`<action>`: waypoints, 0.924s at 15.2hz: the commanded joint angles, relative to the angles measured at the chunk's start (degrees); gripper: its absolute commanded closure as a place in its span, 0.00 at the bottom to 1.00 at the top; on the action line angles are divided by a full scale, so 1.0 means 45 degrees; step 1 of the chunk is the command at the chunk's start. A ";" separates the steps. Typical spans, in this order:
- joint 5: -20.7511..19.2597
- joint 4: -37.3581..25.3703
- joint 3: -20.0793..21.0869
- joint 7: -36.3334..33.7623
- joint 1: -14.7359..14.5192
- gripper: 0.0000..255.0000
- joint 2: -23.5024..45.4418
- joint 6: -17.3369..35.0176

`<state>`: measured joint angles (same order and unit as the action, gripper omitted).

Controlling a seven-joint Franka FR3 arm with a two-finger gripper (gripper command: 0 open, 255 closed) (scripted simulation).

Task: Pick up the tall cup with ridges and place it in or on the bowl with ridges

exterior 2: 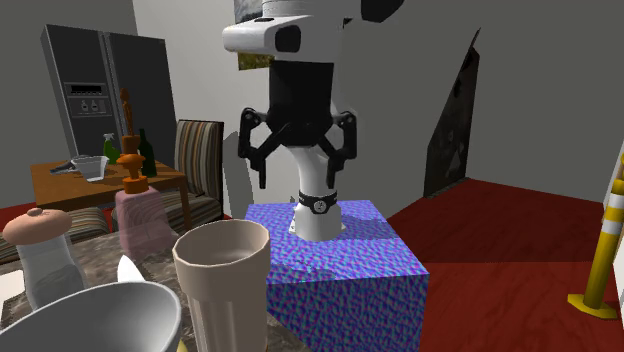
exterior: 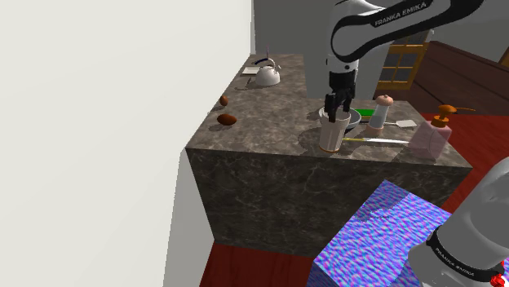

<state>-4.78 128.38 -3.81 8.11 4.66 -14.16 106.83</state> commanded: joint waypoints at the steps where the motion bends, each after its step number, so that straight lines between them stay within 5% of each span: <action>1: -0.0048 -0.0592 -0.0138 0.0161 0.0088 0.00 0.0976 0.0473; 6: -0.0059 -0.1994 -0.0433 0.0587 0.0320 0.00 0.2905 0.1151; 14: -0.0086 -0.1055 -0.0486 0.0582 0.0373 0.00 0.3252 0.2440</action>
<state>-5.17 123.36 -5.98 10.73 6.32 0.28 117.30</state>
